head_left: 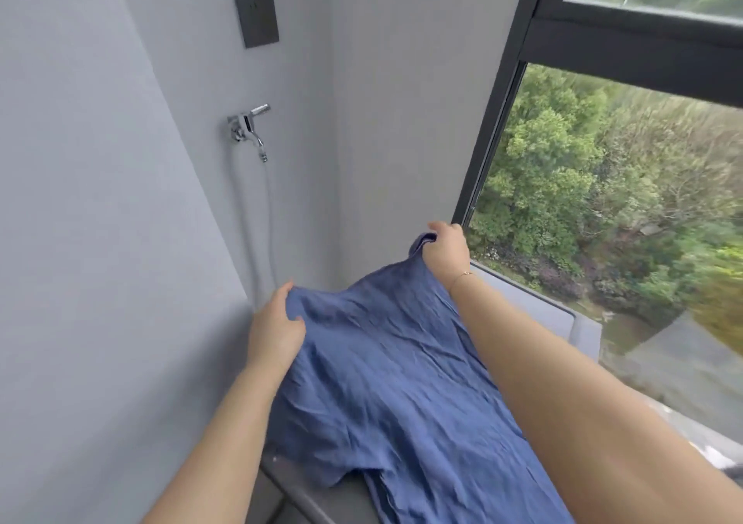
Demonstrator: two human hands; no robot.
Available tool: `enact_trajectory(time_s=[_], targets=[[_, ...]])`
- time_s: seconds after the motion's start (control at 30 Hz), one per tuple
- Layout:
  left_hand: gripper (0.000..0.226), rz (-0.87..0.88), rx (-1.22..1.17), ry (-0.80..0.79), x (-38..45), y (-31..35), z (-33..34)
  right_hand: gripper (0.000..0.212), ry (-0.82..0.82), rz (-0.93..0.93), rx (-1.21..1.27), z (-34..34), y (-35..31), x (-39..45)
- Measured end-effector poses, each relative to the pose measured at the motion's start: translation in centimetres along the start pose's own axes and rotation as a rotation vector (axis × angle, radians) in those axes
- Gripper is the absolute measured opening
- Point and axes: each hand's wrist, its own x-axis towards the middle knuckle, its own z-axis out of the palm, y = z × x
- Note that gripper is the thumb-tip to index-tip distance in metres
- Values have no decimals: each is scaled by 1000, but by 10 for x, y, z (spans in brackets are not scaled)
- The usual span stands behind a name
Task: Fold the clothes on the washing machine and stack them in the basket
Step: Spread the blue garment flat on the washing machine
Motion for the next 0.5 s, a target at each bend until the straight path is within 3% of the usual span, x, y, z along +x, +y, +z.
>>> enact_trajectory(time_s=[0.07,0.13,0.3,0.4,0.5], targets=[[77,-22,228,-170,-1,-21,18,65,-224,10,-39,28,-2,-4],[80,-28,460,-261,-7,-33,32,69,-354,4,-99,49,4,-18],[61,162,547,-375,-26,-47,69,54,-209,79,-53,75,55,-86],[62,230,611,-453,-44,-51,95,46,-232,120,-209,89,89,-130],[65,257,715,-516,-63,-70,108,55,-240,174,-305,95,111,-167]])
